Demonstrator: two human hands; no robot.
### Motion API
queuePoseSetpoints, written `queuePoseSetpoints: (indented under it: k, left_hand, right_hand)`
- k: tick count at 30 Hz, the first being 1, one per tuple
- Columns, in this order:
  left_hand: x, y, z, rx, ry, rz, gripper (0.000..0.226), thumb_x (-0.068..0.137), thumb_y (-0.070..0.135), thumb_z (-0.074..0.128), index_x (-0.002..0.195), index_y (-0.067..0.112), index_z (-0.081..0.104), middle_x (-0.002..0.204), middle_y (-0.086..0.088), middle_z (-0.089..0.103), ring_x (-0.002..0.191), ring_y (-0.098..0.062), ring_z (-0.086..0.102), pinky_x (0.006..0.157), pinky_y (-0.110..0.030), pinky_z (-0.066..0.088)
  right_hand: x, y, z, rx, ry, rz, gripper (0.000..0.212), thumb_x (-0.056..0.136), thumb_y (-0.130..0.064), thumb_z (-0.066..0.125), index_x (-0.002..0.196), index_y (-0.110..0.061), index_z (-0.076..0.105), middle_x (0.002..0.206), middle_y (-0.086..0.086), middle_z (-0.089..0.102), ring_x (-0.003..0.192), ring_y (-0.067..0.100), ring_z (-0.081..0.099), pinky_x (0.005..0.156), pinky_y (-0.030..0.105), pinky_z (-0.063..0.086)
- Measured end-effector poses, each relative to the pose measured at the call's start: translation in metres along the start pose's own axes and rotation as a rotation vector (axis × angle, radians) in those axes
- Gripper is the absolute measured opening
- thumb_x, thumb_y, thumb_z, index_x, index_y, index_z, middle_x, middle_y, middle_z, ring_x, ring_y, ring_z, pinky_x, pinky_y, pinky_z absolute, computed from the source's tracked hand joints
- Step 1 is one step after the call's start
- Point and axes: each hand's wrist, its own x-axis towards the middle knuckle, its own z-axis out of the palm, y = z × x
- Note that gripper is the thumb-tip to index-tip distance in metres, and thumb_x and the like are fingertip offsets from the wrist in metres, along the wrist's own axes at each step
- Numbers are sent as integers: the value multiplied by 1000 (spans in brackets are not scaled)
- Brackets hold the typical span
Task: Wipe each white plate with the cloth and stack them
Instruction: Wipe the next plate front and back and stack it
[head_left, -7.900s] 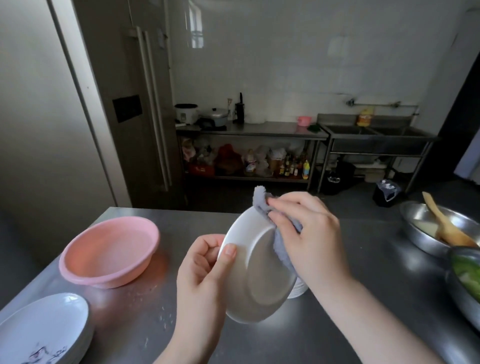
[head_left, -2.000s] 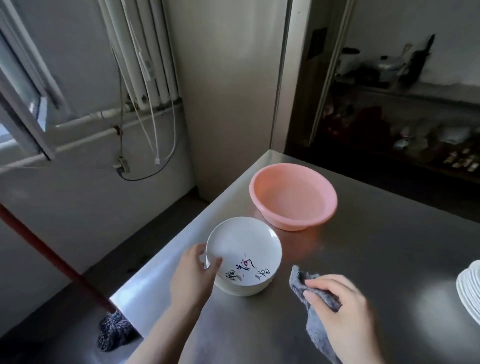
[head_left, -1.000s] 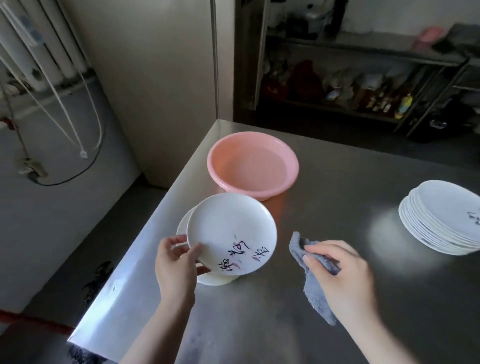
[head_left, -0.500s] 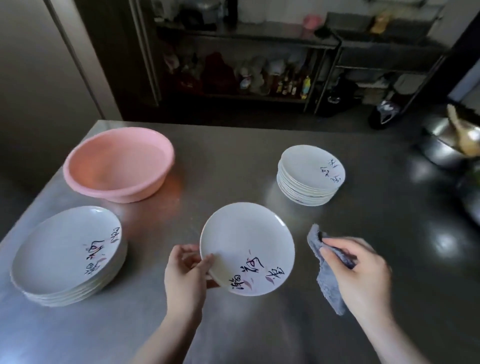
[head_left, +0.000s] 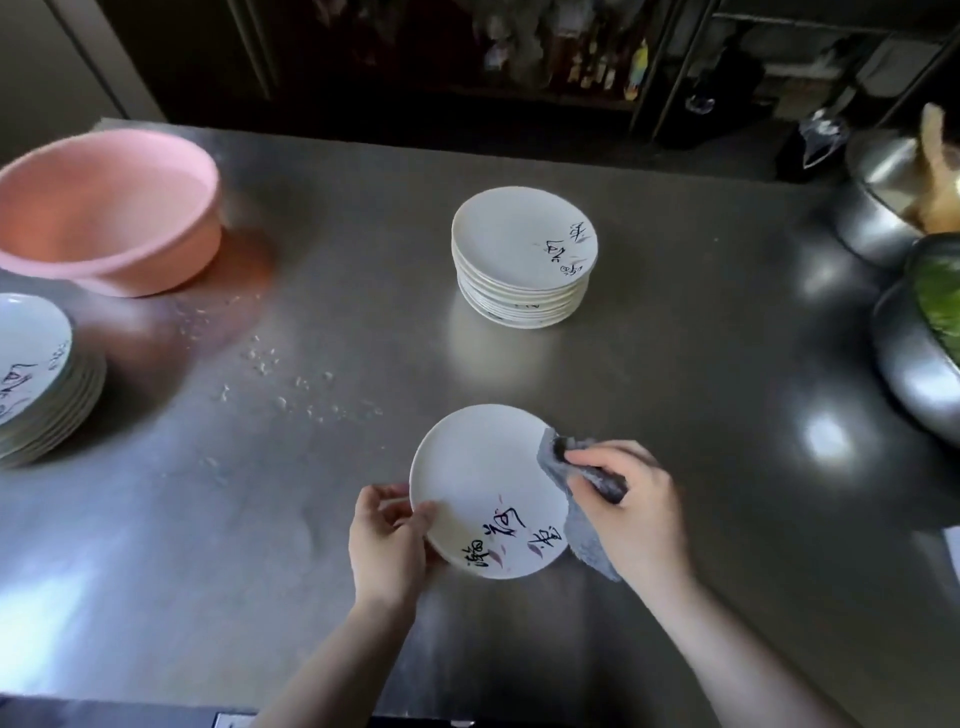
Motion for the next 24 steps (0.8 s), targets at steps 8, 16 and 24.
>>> queuePoseSetpoints:
  k: [8, 16, 24]
  left_hand:
    - [5, 9, -12, 475, -113, 144, 23, 87, 15, 67, 87, 25, 47, 81, 1, 66, 50, -26, 65, 46, -41, 56]
    - [38, 41, -10, 714, -136, 401, 15, 83, 14, 73, 96, 21, 70, 76, 8, 67, 71, -20, 66, 72, -32, 53]
    - [49, 36, -3, 619, -140, 324, 13, 81, 9, 68, 82, 19, 77, 68, 2, 71, 65, -24, 67, 65, -39, 58]
  right_hand:
    - [14, 9, 45, -60, -188, 40, 23, 78, -5, 68, 91, -22, 73, 99, -11, 61, 92, 8, 61, 82, 28, 50]
    - [20, 16, 51, -370, -317, -11, 21, 82, -19, 70, 103, -21, 71, 108, -5, 63, 95, 21, 61, 80, 36, 50]
    - [14, -10, 95, -418, -462, -267, 17, 84, -13, 63, 90, -23, 75, 100, -8, 67, 96, 21, 56, 72, 38, 51]
